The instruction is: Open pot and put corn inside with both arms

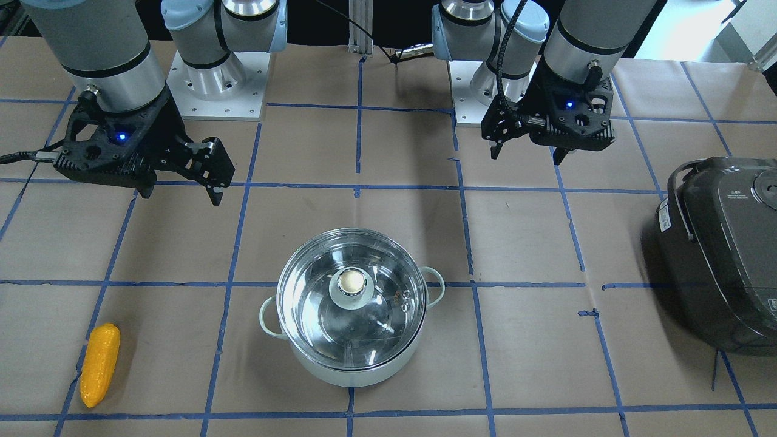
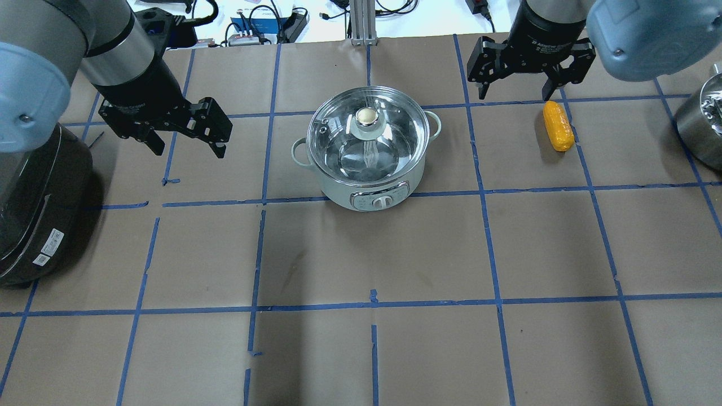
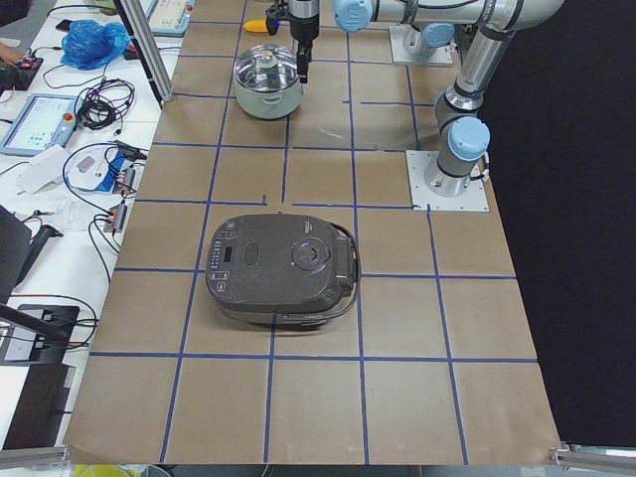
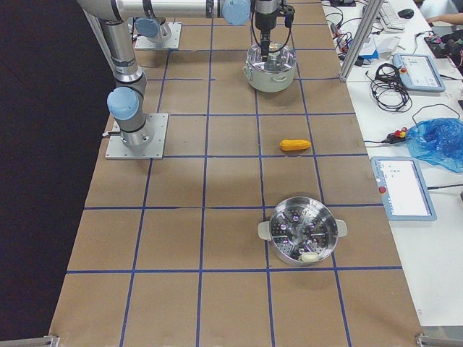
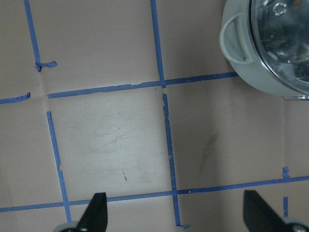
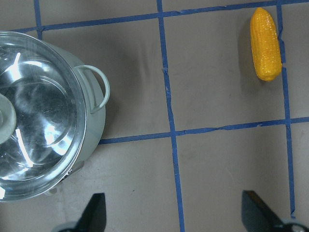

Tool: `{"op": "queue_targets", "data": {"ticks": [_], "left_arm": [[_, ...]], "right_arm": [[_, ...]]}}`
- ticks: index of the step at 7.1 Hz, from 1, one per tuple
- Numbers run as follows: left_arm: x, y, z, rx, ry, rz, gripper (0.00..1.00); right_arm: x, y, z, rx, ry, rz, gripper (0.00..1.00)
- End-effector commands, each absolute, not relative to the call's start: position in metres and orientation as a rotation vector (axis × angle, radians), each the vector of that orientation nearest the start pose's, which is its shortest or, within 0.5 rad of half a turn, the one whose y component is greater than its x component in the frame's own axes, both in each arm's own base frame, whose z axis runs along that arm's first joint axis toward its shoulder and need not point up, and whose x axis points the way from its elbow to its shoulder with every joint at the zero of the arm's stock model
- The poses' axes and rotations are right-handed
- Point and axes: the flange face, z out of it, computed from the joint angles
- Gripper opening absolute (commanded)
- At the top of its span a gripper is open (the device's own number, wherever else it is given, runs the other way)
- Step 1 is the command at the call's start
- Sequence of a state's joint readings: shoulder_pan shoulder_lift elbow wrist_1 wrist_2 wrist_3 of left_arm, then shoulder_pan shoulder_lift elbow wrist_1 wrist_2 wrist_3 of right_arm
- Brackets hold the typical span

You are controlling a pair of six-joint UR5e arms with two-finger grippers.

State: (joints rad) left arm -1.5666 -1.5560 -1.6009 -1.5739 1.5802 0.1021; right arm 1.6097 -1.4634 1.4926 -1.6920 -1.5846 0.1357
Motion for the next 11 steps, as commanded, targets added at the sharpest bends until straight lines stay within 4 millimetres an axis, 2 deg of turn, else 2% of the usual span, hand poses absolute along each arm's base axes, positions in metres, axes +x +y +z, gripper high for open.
{"op": "queue_targets", "data": {"ticks": [1,3,4,5,6,7,8,9,10,11], "left_arm": [[-0.130,-0.485,0.479,0.154,3.128,0.032,1.00],[-0.129,-0.485,0.479,0.147,3.128,0.032,1.00],[-0.130,-0.485,0.479,0.147,3.131,0.034,1.00],[-0.130,-0.488,0.476,0.142,3.133,0.044,1.00],[-0.129,-0.502,0.476,0.087,3.132,0.029,1.00],[-0.149,-0.523,0.475,0.051,3.139,-0.064,1.00],[-0.187,-0.538,0.477,0.110,3.142,-0.089,1.00],[-0.241,-0.560,0.467,0.110,3.163,-0.121,1.00],[-0.303,-0.581,0.456,0.104,3.177,-0.177,1.00],[-0.348,-0.591,0.437,0.079,3.181,-0.155,1.00]], "right_arm": [[0.152,-0.541,0.484,0.155,3.140,-0.146,1.00],[0.153,-0.541,0.484,0.153,3.140,-0.146,1.00],[0.151,-0.544,0.490,0.153,3.136,-0.172,1.00],[0.136,-0.559,0.492,0.092,3.152,-0.159,1.00],[0.111,-0.567,0.497,0.100,3.153,-0.107,1.00],[0.093,-0.581,0.492,0.083,3.125,-0.097,1.00],[0.063,-0.601,0.478,-0.067,3.113,-0.100,1.00],[0.030,-0.619,0.454,-0.080,3.117,-0.093,1.00],[0.003,-0.645,0.420,-0.026,3.119,-0.095,1.00],[-0.008,-0.679,0.371,-0.019,3.124,-0.128,1.00]]}}
